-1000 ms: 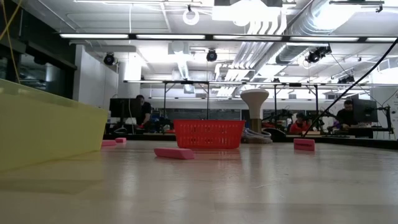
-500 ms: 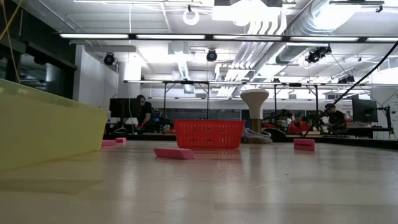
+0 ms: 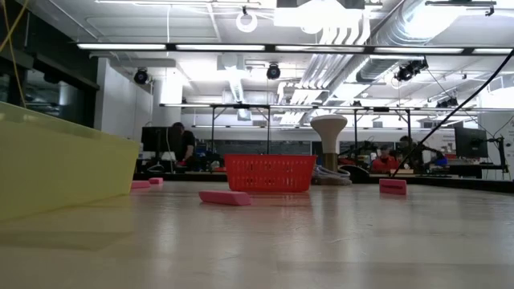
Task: Pick & Place School Supplies
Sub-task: Put the green paper puncher into the blue bin
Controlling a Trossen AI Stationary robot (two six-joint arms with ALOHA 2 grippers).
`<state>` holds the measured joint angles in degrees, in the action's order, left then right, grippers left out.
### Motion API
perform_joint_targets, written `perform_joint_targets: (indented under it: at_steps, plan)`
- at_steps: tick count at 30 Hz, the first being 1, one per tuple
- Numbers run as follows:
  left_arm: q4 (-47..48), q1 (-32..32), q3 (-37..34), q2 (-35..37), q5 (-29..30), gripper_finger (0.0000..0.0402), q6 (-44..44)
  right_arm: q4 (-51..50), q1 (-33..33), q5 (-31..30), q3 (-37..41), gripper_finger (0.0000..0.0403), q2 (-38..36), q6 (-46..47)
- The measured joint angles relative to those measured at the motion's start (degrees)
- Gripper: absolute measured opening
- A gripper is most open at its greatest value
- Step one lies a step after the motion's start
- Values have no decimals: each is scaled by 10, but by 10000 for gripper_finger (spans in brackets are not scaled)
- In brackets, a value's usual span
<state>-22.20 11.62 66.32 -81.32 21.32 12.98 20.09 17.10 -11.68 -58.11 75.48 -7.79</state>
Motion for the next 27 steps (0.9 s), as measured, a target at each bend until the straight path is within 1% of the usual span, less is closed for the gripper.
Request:
perform_joint_targets:
  at_steps: [10,15,18,25,27]
  plan:
    - [-1,2,0,1,0,40,12,-11,1,-6,0,146,-8,1]
    - [-2,4,0,1,1,40,12,-33,4,-32,0,140,-8,6]
    - [-2,4,0,1,1,40,12,-35,8,-33,0,118,-8,5]
    - [0,5,0,1,0,40,13,-36,17,-33,0,44,-8,0]
    - [0,5,0,1,1,40,13,-36,16,-32,0,33,-8,0]
